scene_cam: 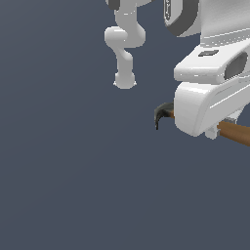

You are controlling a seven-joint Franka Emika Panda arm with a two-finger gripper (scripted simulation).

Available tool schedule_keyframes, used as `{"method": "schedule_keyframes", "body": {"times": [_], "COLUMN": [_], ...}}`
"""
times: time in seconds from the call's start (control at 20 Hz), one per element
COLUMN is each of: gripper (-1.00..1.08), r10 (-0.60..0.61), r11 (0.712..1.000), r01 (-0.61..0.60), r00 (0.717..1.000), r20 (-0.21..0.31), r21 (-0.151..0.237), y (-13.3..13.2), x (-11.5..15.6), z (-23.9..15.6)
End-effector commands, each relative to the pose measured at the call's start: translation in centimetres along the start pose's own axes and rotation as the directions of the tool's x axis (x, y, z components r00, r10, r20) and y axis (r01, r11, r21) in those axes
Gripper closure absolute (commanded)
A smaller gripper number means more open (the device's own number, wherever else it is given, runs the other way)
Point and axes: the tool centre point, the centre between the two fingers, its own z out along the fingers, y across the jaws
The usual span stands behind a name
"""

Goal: Pick up the object and move it to a goal position.

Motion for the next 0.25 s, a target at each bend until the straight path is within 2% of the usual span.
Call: {"method": "schedule_keyframes", "body": {"times": [0.0,0.2], "gripper": [1.08,1.08], "r10": [-0.009,-0.006], "r11": [1.0,1.0], "r01": [0.009,0.006], "r00": [1.0,1.0], "r20": [-0.008,-0.006], "r21": [0.002,0.001], "y": [-0.18,-0.12], "x": [0.39,0.31], "z": [-0.68,-0.5]}}
